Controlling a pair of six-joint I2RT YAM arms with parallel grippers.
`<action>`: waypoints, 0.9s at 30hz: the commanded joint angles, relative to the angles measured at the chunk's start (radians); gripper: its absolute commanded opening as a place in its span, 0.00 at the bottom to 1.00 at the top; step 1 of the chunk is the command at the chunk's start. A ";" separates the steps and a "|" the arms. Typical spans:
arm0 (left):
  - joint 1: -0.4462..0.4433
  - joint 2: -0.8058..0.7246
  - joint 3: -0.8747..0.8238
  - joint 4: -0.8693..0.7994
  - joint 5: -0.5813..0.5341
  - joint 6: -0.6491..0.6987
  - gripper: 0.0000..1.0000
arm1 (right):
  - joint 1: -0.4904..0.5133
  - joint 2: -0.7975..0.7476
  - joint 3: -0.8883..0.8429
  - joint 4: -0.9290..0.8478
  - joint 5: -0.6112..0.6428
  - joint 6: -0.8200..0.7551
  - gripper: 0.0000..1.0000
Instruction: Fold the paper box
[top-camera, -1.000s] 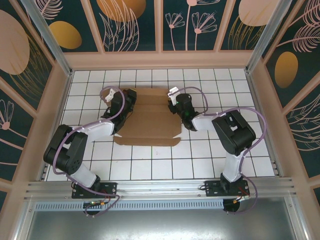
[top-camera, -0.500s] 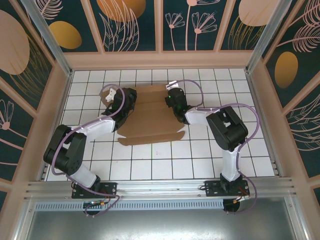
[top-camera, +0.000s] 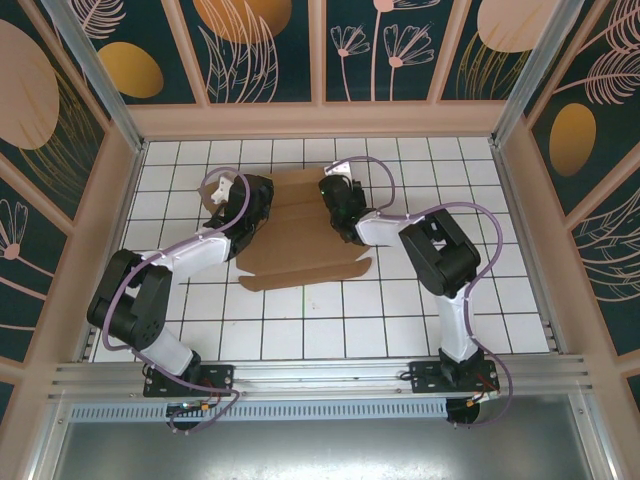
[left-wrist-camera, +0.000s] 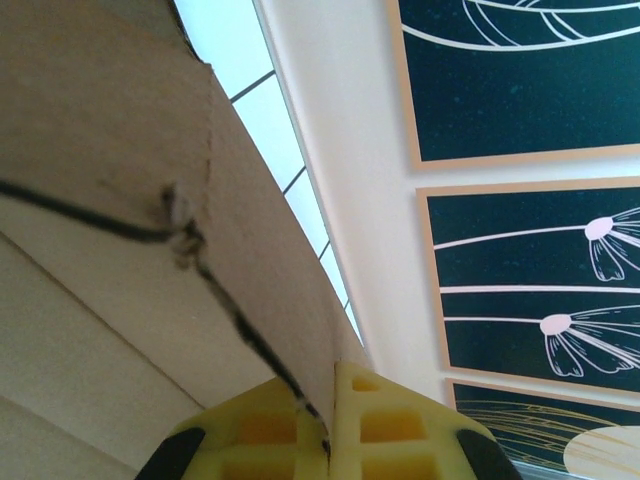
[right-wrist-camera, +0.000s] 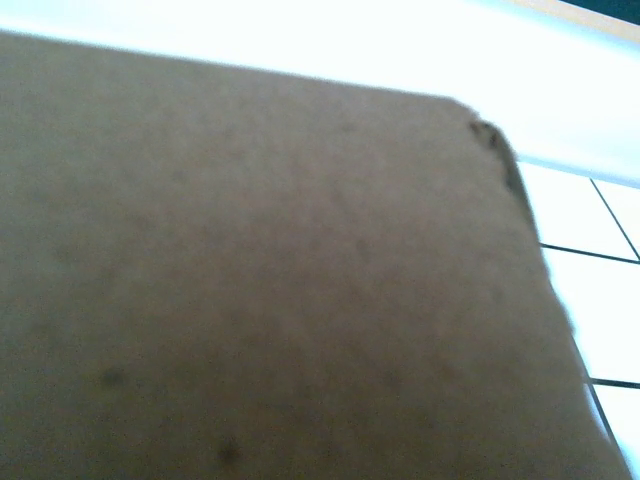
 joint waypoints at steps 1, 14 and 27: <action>-0.027 0.002 0.006 -0.111 0.043 -0.021 0.00 | -0.014 0.038 -0.016 -0.074 0.197 -0.023 0.00; -0.032 -0.008 -0.012 -0.116 0.043 -0.070 0.00 | -0.021 -0.021 -0.056 -0.016 -0.054 -0.013 0.19; -0.034 -0.026 -0.026 -0.137 0.030 -0.086 0.00 | -0.044 -0.180 -0.296 0.209 -0.402 -0.041 0.80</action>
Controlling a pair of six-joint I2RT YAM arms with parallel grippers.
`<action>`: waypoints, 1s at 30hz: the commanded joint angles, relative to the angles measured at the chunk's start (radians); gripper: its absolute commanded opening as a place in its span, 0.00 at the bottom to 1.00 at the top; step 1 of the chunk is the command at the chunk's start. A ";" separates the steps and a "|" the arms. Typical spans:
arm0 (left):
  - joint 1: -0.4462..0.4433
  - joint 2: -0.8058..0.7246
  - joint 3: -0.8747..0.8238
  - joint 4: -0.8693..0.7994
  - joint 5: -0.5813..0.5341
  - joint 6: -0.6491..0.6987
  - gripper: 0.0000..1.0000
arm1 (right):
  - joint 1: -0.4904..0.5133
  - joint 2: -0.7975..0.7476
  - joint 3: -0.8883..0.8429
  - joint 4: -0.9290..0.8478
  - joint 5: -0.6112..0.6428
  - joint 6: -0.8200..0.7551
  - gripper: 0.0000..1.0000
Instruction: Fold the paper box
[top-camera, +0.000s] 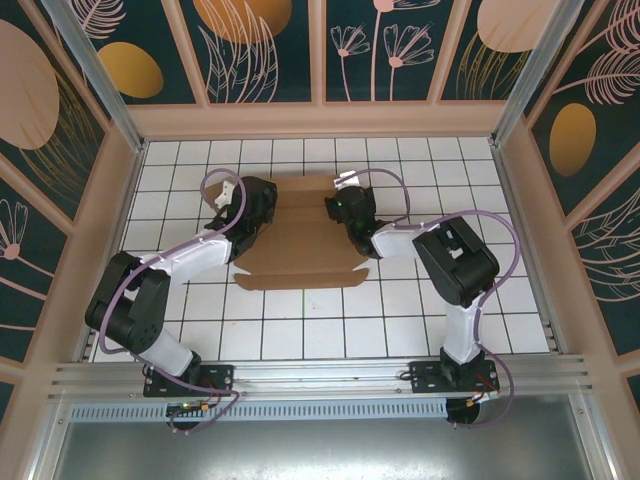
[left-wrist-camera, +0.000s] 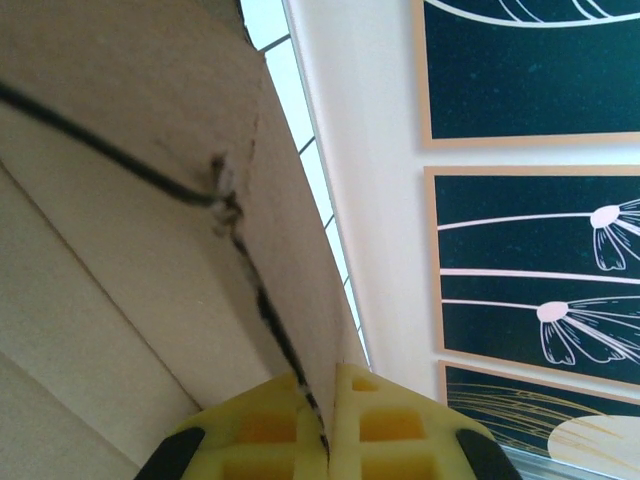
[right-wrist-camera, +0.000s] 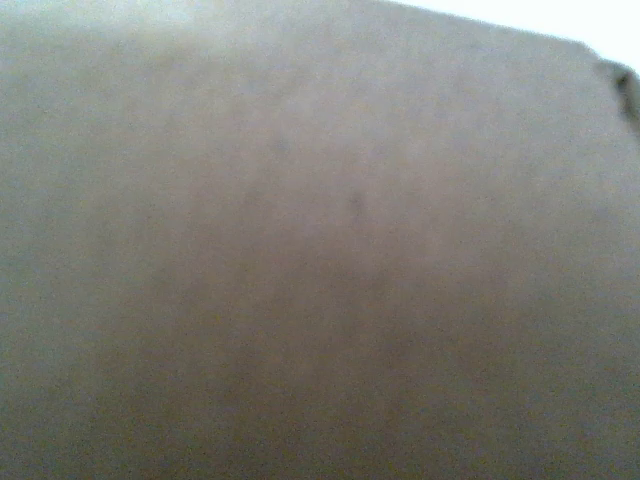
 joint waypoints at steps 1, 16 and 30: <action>-0.006 -0.009 -0.022 -0.093 0.020 -0.009 0.00 | -0.009 -0.043 -0.055 0.067 -0.090 -0.009 0.80; -0.017 -0.032 -0.005 -0.149 0.003 -0.026 0.00 | -0.083 -0.170 -0.407 0.617 -0.253 -0.165 0.82; -0.030 -0.060 0.000 -0.204 -0.033 -0.058 0.00 | -0.107 -0.023 -0.181 0.433 -0.212 -0.231 0.55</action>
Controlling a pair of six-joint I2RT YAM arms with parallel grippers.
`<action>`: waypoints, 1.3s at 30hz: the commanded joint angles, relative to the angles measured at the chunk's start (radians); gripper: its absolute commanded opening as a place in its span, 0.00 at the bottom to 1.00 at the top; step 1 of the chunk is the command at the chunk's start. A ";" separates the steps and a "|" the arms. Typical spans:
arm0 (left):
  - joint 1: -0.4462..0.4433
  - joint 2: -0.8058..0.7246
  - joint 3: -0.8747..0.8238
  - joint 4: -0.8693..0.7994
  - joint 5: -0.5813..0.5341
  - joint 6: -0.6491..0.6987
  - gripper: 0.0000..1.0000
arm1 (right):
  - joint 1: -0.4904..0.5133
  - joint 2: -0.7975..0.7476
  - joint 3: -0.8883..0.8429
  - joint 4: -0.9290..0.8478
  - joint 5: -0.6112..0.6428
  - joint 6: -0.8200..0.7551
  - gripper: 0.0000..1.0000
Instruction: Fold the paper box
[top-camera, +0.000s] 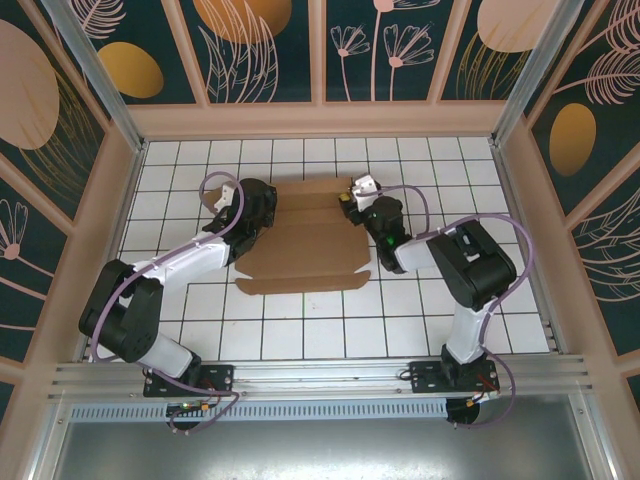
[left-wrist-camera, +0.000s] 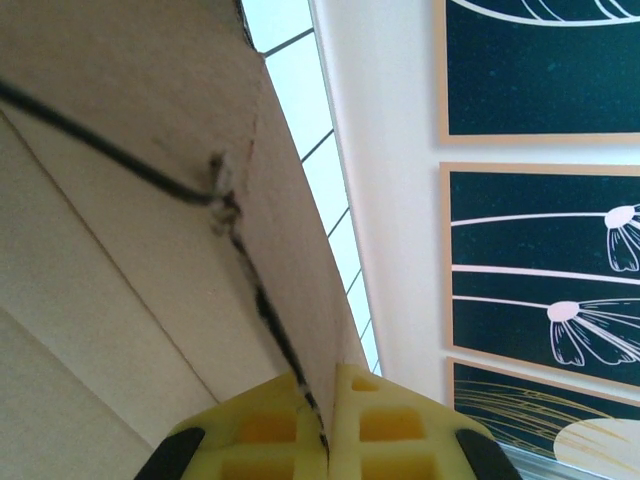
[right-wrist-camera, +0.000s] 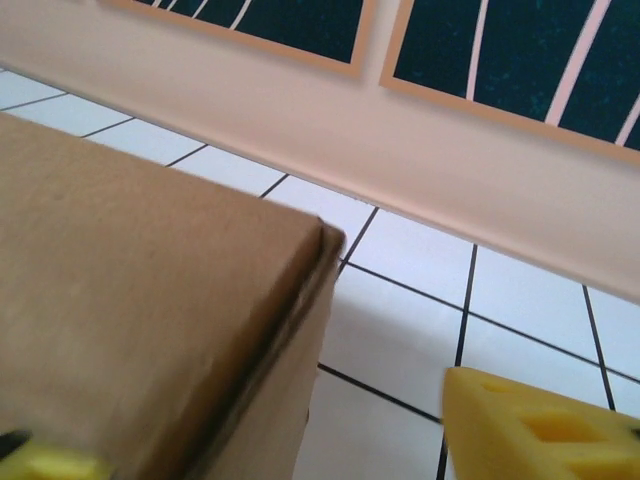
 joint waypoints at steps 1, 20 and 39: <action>-0.008 -0.009 0.003 -0.109 -0.016 -0.014 0.00 | 0.008 0.043 0.058 -0.051 0.048 -0.007 0.53; -0.009 -0.006 0.003 -0.111 -0.044 -0.015 0.00 | 0.062 0.062 0.080 -0.160 0.138 0.045 0.44; -0.010 -0.263 -0.152 -0.035 0.181 0.517 0.56 | 0.087 -0.131 -0.096 -0.176 0.372 0.232 0.00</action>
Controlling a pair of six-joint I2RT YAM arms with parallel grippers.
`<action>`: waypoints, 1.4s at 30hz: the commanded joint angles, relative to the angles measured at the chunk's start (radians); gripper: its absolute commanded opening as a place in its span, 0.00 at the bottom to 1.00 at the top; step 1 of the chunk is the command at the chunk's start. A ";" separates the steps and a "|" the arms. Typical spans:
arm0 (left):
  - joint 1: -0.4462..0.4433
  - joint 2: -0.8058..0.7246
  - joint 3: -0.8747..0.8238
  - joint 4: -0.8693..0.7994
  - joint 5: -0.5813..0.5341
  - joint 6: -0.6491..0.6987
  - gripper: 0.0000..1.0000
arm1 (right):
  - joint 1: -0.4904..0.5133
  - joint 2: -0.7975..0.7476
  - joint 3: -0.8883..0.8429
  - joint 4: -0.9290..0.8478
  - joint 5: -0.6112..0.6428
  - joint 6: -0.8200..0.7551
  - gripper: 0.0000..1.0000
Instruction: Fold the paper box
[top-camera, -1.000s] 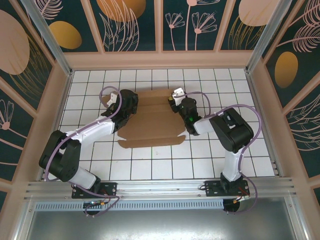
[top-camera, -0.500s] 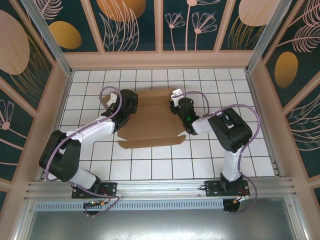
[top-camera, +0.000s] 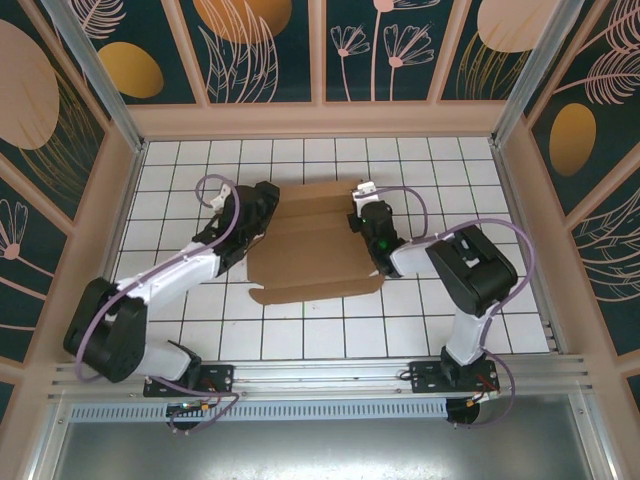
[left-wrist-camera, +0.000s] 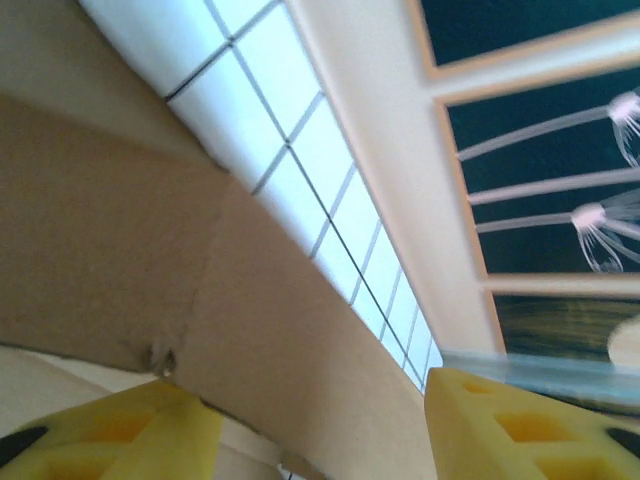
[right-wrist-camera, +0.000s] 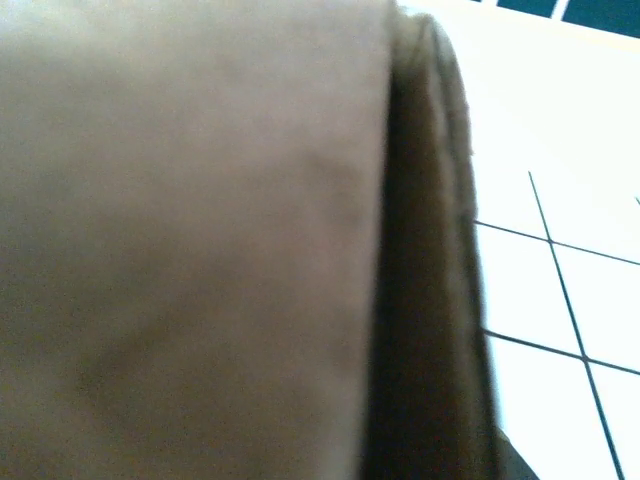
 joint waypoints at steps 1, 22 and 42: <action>-0.003 -0.125 -0.068 -0.034 0.094 0.260 0.55 | 0.022 -0.068 -0.050 -0.012 0.107 0.083 0.00; 0.134 -0.015 0.239 -0.321 0.448 0.694 0.45 | 0.073 -0.104 -0.084 -0.189 0.201 0.268 0.00; 0.203 0.131 0.282 -0.405 0.318 0.805 0.49 | 0.079 -0.123 -0.056 -0.238 0.178 0.253 0.00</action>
